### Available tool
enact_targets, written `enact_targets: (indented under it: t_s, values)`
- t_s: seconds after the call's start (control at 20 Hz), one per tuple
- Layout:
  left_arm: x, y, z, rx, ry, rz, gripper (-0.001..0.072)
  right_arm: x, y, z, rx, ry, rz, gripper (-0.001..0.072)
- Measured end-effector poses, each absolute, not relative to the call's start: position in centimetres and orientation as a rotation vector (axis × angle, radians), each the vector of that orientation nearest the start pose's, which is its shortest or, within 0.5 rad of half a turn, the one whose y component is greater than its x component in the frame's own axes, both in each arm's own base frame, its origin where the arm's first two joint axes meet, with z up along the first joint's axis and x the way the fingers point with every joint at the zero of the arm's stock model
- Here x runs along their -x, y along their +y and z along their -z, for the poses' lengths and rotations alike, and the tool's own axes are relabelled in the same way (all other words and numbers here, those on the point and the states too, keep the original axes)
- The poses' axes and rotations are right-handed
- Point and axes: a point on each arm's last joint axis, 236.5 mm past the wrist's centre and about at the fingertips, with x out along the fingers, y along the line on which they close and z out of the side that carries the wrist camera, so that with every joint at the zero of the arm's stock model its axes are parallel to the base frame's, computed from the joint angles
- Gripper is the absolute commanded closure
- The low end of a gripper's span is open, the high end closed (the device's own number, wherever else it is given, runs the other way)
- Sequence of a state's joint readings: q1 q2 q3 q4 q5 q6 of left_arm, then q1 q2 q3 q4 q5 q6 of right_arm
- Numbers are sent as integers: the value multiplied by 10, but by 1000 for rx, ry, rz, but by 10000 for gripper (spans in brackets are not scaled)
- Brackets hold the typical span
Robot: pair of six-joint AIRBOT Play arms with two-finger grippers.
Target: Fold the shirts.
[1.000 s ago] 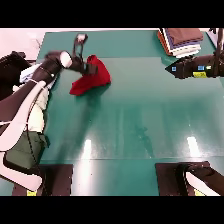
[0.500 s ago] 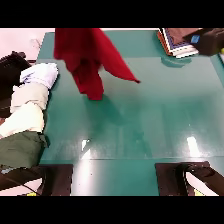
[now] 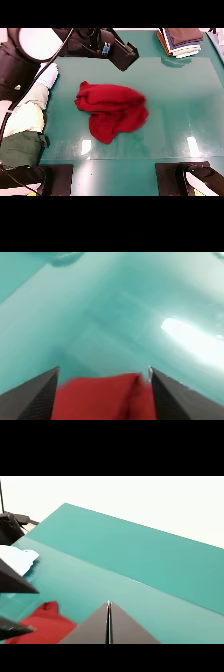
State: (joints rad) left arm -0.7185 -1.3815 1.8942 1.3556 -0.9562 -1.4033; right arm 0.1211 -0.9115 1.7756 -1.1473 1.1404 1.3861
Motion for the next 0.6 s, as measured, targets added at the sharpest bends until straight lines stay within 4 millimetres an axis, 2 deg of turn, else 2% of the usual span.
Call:
enact_targets:
  t_s: [0.05, 0.15, 0.25, 0.35, 0.45, 0.55, 0.6]
  values:
    - [-378, -360, -305, -142, 428, 850, 54, -315, 128, -428, -31, 245, -502, 696]
    - [-418, -319, -287, -95, 491, 732, 54, -318, 128, -425, -29, 256, -501, 696]
    - [-457, -265, -249, -36, 609, 597, 54, -322, 129, -418, -29, 285, -508, 696]
    - [-483, -215, -195, 31, 760, 490, 54, -328, 131, -406, -36, 331, -511, 696]
    - [-494, -179, -135, 113, 911, 419, 54, -334, 133, -392, -41, 385, -517, 696]
    - [-494, -155, -74, 175, 1050, 363, 54, -340, 135, -378, -43, 433, -520, 696]
    - [-493, -149, -48, 202, 1103, 347, 54, -343, 136, -373, -44, 453, -522, 696]
